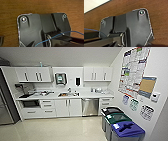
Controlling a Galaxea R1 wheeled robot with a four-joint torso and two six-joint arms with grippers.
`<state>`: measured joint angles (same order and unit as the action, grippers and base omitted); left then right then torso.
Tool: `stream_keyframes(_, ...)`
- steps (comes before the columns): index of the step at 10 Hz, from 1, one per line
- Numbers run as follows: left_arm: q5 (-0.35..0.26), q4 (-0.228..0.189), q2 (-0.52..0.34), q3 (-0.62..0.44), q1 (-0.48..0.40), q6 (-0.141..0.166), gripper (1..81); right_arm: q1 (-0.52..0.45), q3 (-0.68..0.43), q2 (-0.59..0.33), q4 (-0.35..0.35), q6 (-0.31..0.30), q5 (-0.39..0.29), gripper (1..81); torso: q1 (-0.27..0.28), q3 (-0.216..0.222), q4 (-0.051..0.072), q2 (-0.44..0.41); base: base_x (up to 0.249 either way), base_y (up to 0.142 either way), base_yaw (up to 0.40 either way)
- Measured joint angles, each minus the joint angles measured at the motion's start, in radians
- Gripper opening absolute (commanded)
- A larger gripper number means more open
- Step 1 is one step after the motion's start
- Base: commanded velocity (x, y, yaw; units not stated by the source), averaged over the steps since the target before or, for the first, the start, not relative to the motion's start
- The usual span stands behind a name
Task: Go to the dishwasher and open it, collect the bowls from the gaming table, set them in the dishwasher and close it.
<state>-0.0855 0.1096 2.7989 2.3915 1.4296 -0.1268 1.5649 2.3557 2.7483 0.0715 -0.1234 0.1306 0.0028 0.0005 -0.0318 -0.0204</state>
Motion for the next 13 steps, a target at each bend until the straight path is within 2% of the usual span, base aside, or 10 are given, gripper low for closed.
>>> stream_keyframes(13, 0.003, 0.000, -0.002, 0.000, 0.000, 0.000, 81.1, 0.000, -0.001, 0.000, 0.000, 0.000, 0.000, 81.1, 0.000, 0.000, 0.000, 0.000, 0.135, 0.000, 0.000)
